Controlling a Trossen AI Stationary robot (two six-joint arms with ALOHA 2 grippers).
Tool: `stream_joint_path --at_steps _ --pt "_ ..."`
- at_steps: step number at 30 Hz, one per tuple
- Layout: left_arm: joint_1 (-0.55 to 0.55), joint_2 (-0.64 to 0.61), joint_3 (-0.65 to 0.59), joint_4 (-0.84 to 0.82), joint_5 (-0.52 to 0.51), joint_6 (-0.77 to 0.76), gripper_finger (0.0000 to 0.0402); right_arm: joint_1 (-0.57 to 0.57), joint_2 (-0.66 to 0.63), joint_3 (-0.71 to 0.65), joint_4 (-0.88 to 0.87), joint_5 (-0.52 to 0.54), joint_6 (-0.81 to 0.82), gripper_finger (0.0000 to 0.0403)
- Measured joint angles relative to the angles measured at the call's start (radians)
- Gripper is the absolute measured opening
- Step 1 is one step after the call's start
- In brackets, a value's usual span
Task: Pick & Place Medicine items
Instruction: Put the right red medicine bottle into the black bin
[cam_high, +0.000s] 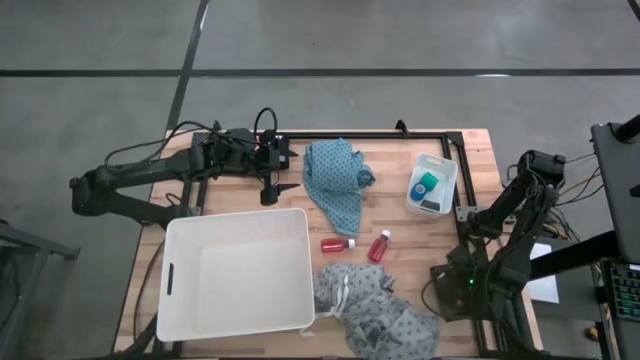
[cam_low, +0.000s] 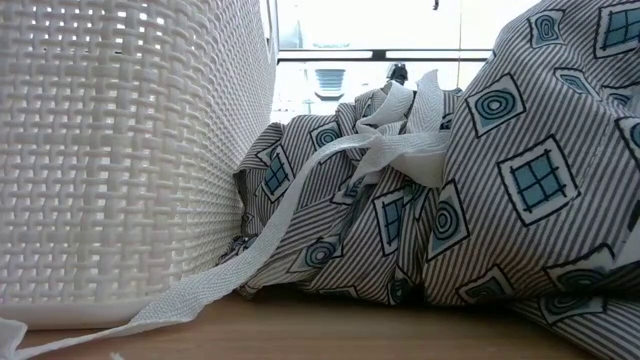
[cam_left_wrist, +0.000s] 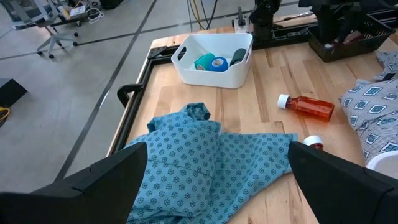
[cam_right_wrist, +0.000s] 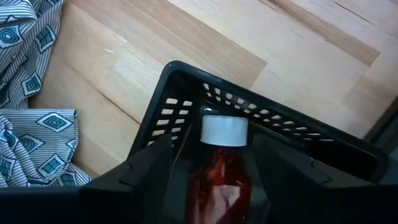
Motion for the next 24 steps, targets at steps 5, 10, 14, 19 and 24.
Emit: stream_joint_path --at_steps 5,10,14,19,24 --pt "0.000 0.000 0.000 0.000 0.000 0.000 0.0393 0.000 0.000 0.035 -0.017 -0.001 0.000 0.0226" --pt "0.000 0.000 0.000 0.000 0.000 0.000 0.0393 0.000 0.000 0.135 -0.142 0.049 -0.013 0.0226" --pt "0.000 0.000 0.000 0.000 0.000 0.000 0.0393 0.000 0.000 0.212 -0.266 0.241 -0.080 0.0226" --pt "0.000 0.000 0.000 0.000 0.000 -0.001 0.0393 -0.035 -0.006 0.238 -0.421 0.547 -0.112 0.0224" --pt "0.000 0.000 0.000 0.000 0.000 -0.001 0.0393 -0.141 -0.062 0.205 -0.417 0.637 -0.237 0.0208"
